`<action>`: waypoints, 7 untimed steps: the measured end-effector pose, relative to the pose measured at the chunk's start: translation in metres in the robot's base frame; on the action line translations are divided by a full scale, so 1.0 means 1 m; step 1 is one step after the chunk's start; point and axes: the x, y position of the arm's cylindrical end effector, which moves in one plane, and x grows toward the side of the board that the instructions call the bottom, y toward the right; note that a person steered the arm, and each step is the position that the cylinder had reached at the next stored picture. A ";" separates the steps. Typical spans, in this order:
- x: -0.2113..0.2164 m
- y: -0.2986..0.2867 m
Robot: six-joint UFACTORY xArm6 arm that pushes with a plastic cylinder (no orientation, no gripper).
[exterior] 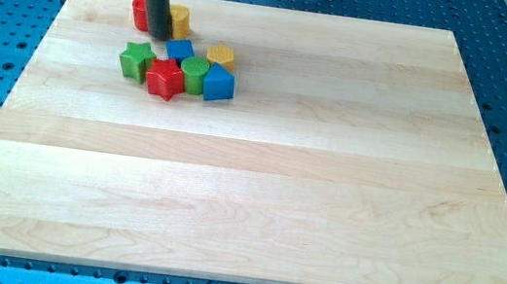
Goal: Place the heart at the top center of the board
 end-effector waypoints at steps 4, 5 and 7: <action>-0.004 0.087; -0.003 0.063; -0.030 0.055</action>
